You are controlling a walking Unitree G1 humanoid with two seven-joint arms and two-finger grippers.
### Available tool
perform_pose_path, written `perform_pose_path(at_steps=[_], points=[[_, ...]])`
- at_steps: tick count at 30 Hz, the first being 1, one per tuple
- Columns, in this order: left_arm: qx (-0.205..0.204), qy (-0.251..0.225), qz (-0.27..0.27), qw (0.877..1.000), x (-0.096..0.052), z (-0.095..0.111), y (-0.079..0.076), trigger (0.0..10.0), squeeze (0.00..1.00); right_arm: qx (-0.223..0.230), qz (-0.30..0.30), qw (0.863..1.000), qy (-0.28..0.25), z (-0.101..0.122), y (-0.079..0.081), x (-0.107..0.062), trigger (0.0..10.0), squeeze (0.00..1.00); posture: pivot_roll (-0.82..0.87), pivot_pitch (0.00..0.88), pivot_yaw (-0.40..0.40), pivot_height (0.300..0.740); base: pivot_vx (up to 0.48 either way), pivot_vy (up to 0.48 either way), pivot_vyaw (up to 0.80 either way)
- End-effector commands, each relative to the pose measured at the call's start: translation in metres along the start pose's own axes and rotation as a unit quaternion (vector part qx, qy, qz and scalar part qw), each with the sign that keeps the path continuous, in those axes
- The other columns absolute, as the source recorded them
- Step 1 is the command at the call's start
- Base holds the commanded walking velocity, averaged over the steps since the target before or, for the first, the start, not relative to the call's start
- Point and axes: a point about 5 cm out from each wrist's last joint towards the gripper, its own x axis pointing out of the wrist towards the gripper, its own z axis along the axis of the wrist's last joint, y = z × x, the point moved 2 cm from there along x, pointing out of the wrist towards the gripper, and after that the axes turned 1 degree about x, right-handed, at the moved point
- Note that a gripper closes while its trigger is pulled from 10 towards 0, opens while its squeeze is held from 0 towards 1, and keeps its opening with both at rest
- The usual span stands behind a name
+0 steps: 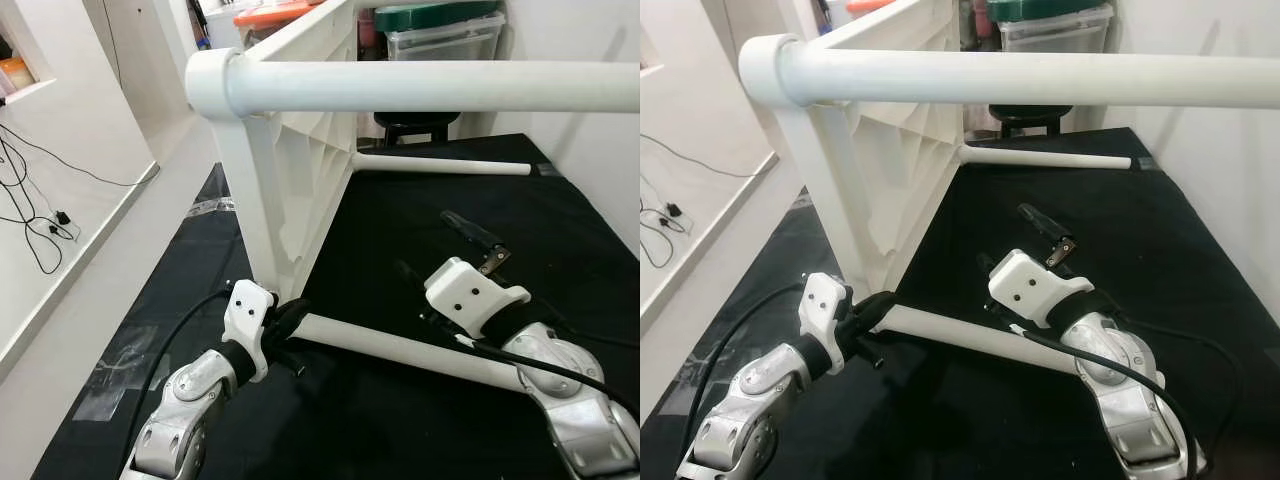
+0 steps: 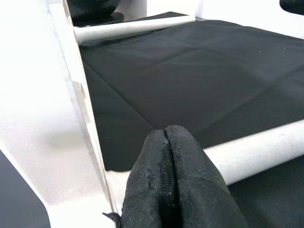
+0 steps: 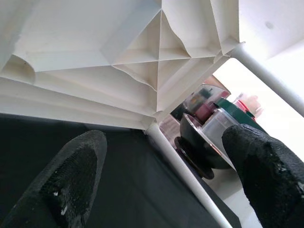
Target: Building children table
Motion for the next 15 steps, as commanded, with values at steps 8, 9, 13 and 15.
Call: perform_pose_path(at_steps=[8, 9, 13, 15], points=[[0.0, 0.011, 0.017, 1.0, -0.0045, -0.0037, 0.0059, 10.0, 0.0, 0.007, -0.01, 1.0, -0.002, 0.0032, 0.0, 0.0019, 10.0, 0.0, -0.1, 0.078, 0.1, 0.74, -0.032, 0.0, 0.0], [0.0, 0.011, 0.017, 1.0, -0.0045, -0.0037, 0.0059, 10.0, 0.0, 0.007, -0.01, 1.0, -0.002, 0.0032, 0.0, 0.0019, 10.0, 0.0, -0.1, 0.078, 0.1, 0.74, 0.0, 0.0, 0.0], [-0.001, 0.012, 0.019, 1.0, -0.0048, -0.0034, 0.0065, 10.0, 0.0, 0.006, -0.024, 1.0, -0.005, 0.005, -0.0054, 0.0019, 10.0, 0.0, -0.1, 0.079, 0.099, 0.74, 0.0, 0.0, 0.0], [-0.001, 0.012, 0.019, 1.0, -0.0048, -0.0034, 0.0065, 10.0, 0.0, 0.006, -0.027, 1.0, -0.01, 0.0068, -0.0072, 0.0018, 10.0, 0.0, -0.1, 0.079, 0.099, 0.74, 0.0, 0.0, 0.0]])
